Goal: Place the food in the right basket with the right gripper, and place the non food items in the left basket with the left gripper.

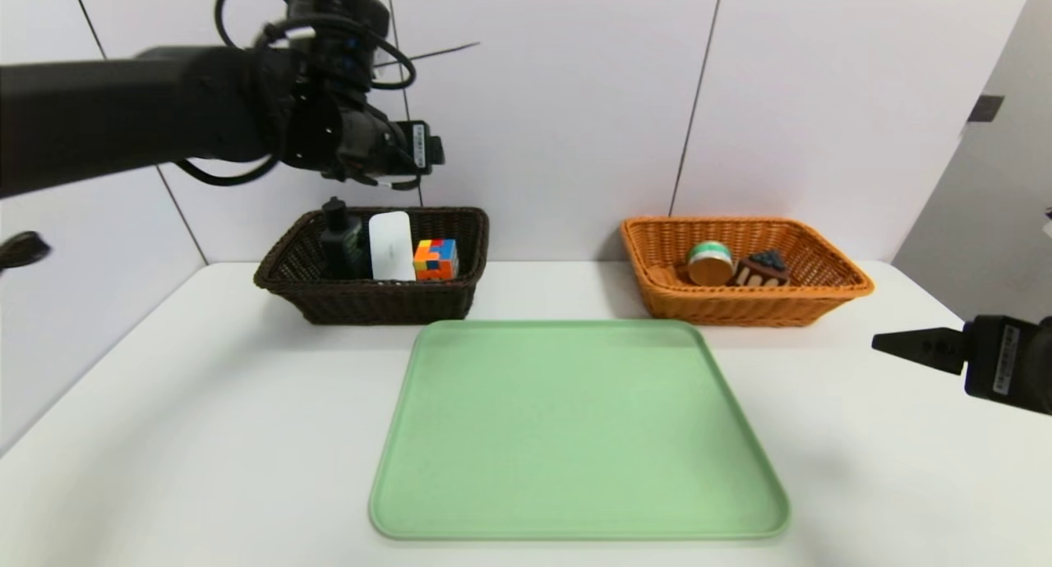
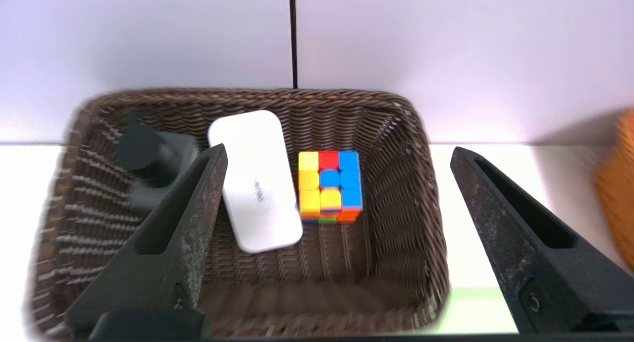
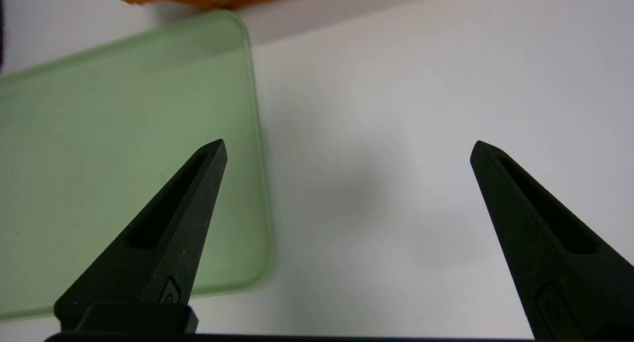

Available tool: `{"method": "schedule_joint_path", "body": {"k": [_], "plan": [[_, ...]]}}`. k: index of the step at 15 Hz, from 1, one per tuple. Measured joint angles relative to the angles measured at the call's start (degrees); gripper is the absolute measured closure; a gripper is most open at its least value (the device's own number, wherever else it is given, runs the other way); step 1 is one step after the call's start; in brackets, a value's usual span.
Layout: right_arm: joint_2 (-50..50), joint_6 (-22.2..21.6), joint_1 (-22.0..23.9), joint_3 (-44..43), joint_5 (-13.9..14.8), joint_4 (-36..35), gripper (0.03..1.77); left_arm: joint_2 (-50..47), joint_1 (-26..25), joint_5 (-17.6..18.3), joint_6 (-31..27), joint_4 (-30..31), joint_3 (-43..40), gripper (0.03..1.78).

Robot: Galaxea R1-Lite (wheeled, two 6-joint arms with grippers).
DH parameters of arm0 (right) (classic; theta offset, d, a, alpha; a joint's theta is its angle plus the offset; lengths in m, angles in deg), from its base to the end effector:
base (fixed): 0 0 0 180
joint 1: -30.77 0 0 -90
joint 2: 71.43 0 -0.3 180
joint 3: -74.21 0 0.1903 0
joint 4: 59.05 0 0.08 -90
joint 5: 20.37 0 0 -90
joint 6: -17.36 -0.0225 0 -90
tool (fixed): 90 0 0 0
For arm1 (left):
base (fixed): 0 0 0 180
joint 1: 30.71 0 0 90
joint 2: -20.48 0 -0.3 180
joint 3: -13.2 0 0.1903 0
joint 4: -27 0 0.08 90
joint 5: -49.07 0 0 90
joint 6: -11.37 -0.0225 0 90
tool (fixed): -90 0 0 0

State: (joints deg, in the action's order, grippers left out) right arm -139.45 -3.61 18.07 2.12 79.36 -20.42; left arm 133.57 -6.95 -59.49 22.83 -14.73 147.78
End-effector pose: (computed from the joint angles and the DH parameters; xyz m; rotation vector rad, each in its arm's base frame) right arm 0.1586 0.0318 0.2337 0.2378 0.5921 -0.0584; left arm 0.3596 -0.1505 0.3106 -0.0705 0.3367 -0.0564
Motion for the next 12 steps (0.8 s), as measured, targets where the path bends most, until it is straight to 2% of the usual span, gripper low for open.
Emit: {"method": "schedule_joint_path", "body": {"k": [2, 4, 7, 8, 10, 12], "plan": [[-0.57, 5.95, 0.00, 0.02, -2.76, -8.19, 0.10, -7.45, -0.04, 1.95, -3.55, -2.45, -6.97, 0.19], [-2.10, 13.67, 0.50, 0.09, -6.12, -13.70, 0.10, -15.10, -0.04, 2.97, -6.56, -1.69, -17.05, 0.17], [-4.22, 26.03, 0.72, -0.11, -9.18, -13.90, 0.10, -27.73, -0.04, 3.55, -8.63, 1.88, -33.27, 0.15], [-4.79, 28.56, 0.72, -0.11, -9.13, -13.99, 0.10, -31.72, -0.04, 3.52, -9.01, 2.49, -38.03, 0.14], [-4.99, 29.17, 0.89, -0.33, -8.47, -14.36, 0.10, -39.64, -1.00, 2.80, -9.48, 3.47, -45.59, 0.14], [-4.00, 28.51, 1.66, -0.33, -6.68, -14.47, 0.10, -45.84, -5.49, 2.34, -9.68, 3.78, -49.64, 0.14]]}}
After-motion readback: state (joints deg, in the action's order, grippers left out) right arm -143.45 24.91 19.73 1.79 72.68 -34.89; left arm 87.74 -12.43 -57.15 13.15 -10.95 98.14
